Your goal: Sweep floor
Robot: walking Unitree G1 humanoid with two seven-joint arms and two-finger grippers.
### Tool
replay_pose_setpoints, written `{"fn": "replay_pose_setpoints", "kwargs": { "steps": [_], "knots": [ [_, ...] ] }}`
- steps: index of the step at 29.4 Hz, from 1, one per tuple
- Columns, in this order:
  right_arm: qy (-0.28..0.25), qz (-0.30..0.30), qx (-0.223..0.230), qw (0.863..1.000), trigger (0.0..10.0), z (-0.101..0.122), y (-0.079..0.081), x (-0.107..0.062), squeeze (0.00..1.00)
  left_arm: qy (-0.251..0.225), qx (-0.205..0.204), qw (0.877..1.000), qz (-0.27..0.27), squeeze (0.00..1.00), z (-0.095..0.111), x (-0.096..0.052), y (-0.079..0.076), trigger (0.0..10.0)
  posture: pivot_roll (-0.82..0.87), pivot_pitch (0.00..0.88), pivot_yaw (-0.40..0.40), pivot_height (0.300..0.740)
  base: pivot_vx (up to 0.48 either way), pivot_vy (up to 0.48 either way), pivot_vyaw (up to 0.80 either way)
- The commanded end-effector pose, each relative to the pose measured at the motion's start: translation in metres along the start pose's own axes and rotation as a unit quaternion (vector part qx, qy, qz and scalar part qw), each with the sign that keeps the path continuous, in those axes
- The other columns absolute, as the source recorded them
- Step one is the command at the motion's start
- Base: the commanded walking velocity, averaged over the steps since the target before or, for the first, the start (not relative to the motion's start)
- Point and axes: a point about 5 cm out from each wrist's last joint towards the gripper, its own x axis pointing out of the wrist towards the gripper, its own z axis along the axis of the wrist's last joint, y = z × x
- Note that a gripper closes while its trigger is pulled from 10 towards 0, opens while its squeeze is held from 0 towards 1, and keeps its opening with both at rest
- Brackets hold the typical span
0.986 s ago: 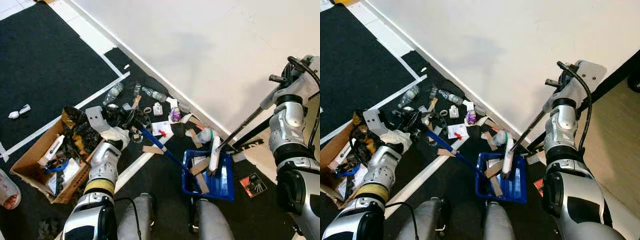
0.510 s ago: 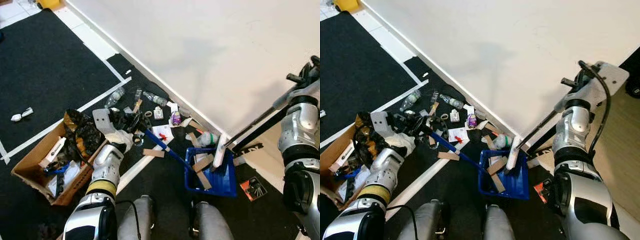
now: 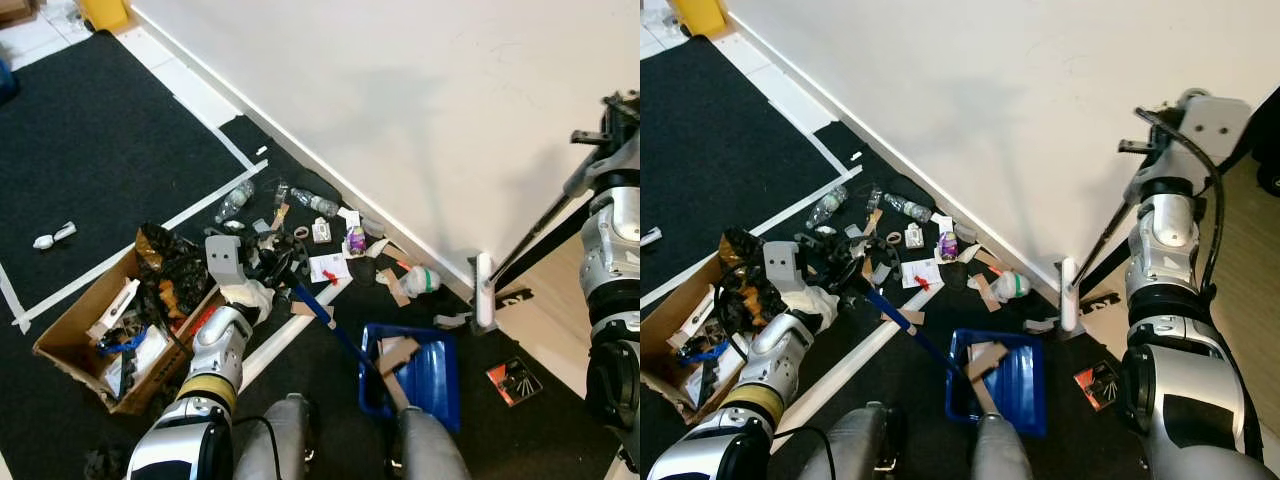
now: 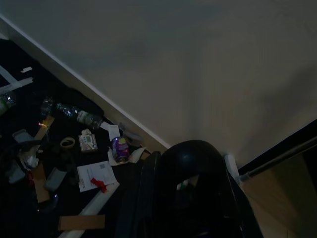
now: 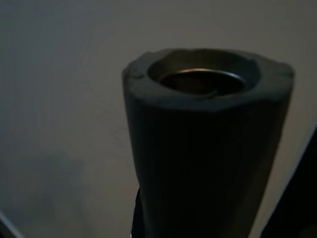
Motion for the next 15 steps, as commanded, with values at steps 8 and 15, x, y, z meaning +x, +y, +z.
{"fn": "replay_pose_setpoints", "kwargs": {
  "steps": [8, 15],
  "knots": [
    [0.007, 0.031, -0.037, 0.999, 10.0, -0.002, -0.005, -0.004, 0.00, -0.046, 0.013, 0.999, 0.012, 0.00, 0.019, 0.000, 0.010, 10.0, 0.10, 0.059, -0.038, 0.740, 0.000, 0.000, 0.00],
    [0.078, -0.001, -0.089, 0.993, 10.0, -0.028, -0.024, -0.024, 0.00, -0.087, 0.026, 0.996, 0.013, 0.00, 0.044, 0.002, 0.017, 10.0, 0.10, 0.065, -0.035, 0.740, 0.000, 0.000, 0.00]
  ]
}}
